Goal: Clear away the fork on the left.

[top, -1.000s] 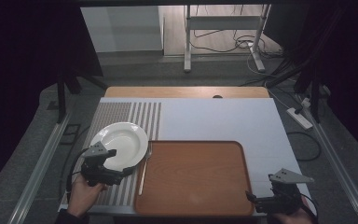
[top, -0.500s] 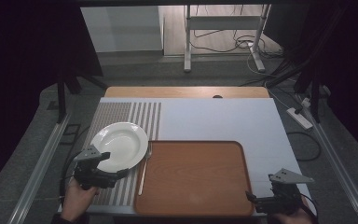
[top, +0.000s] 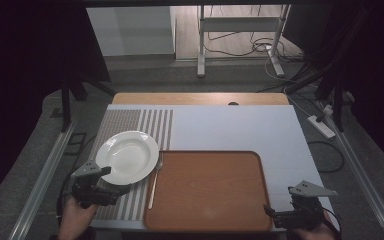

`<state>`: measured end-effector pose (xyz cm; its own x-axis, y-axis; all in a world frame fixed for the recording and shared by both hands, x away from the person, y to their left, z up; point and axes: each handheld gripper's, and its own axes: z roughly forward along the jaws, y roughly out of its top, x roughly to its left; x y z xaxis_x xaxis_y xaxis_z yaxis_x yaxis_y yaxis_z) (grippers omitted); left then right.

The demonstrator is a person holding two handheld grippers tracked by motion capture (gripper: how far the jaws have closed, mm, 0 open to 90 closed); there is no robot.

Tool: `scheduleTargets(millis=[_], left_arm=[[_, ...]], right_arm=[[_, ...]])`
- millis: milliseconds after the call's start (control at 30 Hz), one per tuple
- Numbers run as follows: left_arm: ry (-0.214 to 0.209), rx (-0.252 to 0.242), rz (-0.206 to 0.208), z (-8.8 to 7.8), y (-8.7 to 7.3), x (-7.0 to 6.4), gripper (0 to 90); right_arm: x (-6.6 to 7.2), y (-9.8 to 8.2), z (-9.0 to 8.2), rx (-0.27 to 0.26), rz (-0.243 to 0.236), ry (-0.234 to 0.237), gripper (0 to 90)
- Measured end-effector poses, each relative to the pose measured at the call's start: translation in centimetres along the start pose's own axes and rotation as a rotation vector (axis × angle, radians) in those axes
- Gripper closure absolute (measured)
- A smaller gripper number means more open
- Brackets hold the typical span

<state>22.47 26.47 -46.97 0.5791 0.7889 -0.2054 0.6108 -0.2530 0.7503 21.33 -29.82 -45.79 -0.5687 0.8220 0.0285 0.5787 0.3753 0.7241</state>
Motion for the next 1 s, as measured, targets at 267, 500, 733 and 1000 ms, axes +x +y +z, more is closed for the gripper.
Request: scheduleTargets(millis=[267, 500, 733, 1000], left_arm=[[0.018, 0.009, -0.004, -0.6, -0.8, 0.1, 0.0], [0.031, 0.004, -0.022, -1.3, -1.8, 0.5, 0.0], [0.049, 0.009, -0.046, -2.0, -2.9, 1.1, 0.0], [0.076, 0.027, -0.067, -2.8, -4.3, 1.6, 0.0]], right_arm=[[0.0, 0.0, 0.0, 0.001, -0.001, 0.000, 0.0], [0.0, 0.0, 0.0, 0.002, 0.001, -0.002, 0.0], [0.0, 0.0, 0.0, 0.000, 0.006, -0.001, 0.0], [0.0, 0.0, 0.0, -0.001, 0.009, -0.002, 0.0]])
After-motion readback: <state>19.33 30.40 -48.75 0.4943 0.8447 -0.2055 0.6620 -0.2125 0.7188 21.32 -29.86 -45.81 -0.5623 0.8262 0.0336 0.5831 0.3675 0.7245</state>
